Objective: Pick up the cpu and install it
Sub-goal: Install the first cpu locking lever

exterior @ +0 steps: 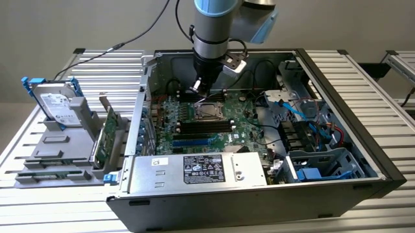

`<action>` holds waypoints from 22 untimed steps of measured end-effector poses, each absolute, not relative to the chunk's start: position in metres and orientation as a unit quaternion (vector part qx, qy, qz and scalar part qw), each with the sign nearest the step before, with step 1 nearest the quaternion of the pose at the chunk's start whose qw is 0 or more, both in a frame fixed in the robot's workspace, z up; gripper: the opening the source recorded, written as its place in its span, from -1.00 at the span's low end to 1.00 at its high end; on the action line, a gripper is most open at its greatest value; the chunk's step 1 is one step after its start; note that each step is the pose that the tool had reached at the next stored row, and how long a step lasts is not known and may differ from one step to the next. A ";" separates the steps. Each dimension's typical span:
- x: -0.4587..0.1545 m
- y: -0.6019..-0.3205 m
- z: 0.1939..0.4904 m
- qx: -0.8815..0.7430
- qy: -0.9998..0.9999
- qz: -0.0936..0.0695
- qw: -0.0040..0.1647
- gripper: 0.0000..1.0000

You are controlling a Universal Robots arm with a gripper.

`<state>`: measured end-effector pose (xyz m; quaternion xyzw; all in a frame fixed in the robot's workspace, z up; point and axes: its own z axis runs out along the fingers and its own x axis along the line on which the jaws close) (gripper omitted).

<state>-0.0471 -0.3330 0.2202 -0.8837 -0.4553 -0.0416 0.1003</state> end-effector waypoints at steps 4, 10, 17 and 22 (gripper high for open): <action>-0.047 -0.333 0.219 -0.878 -0.467 -0.042 0.100 -0.79; -0.047 -0.332 0.218 -0.865 -0.489 -0.042 0.099 -0.79; -0.045 -0.331 0.216 -0.861 -0.497 -0.053 0.097 -0.79; -0.045 -0.328 0.214 -0.860 -0.497 -0.057 0.100 -0.79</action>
